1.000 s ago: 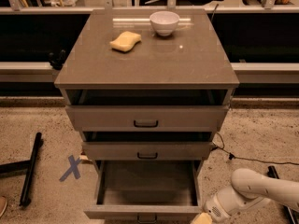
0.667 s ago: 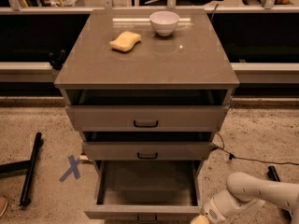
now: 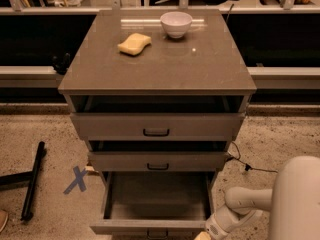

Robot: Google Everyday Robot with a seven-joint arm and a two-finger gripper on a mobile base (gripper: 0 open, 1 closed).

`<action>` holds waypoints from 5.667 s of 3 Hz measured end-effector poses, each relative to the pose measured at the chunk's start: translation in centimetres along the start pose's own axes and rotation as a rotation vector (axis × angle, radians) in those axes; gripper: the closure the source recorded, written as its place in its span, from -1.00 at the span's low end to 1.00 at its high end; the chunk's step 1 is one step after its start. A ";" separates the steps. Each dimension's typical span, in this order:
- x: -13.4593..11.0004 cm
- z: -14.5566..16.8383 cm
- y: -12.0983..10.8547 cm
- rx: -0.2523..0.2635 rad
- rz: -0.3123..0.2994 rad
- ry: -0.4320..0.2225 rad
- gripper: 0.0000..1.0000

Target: Close bottom drawer

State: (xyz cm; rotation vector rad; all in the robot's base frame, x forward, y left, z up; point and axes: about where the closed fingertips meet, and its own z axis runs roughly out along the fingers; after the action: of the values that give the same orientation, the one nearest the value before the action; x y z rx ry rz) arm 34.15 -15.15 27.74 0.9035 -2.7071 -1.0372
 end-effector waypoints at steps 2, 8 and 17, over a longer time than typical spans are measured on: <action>-0.8 3.9 -2.9 0.028 0.054 0.067 -0.64; -8.8 7.5 -9.8 0.350 0.149 -0.118 1.00; -22.4 3.8 -17.9 0.293 0.110 -0.464 1.00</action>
Offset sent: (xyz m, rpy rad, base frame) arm 0.0182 0.0135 -0.0684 -0.1151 0.0702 -0.0030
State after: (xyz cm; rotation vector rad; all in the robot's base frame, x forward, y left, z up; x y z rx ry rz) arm 60.18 -10.89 15.88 0.5926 -3.3176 -0.9396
